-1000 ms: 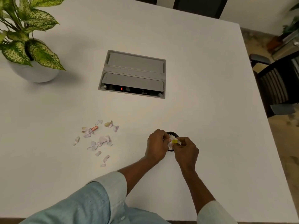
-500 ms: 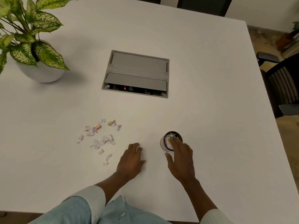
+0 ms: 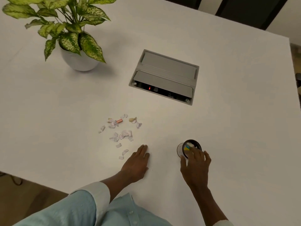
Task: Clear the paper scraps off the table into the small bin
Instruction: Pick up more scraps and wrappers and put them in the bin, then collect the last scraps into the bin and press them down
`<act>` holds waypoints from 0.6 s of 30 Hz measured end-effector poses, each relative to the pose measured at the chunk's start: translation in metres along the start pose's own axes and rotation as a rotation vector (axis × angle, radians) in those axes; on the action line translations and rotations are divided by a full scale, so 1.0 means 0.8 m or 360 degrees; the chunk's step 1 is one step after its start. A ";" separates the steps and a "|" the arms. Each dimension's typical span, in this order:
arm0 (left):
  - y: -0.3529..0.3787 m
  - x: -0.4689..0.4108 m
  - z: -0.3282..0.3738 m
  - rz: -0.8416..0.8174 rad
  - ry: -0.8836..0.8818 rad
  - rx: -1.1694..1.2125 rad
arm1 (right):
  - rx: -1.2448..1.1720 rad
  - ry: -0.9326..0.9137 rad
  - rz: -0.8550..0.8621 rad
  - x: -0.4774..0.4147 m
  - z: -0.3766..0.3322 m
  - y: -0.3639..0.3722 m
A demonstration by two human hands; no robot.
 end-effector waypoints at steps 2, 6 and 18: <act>-0.003 0.008 -0.012 0.0092 -0.0014 -0.0045 | -0.0067 -0.0029 0.0138 -0.004 -0.009 -0.013; -0.013 0.034 -0.045 0.0284 -0.0324 0.0043 | -0.0359 -0.0041 0.0172 -0.015 -0.049 -0.031; -0.019 0.051 -0.121 0.0459 -0.0936 0.0482 | -0.0389 -0.0557 -0.0702 -0.064 -0.174 0.074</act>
Point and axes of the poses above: each hand's wrist, its own x-axis away from the middle knuckle, its own y-axis out of the palm, z = x × y, the point moved 2 cm from there along -x, towards the middle knuckle, and after that the axes turned 1 degree about z, right-handed, at the moved point
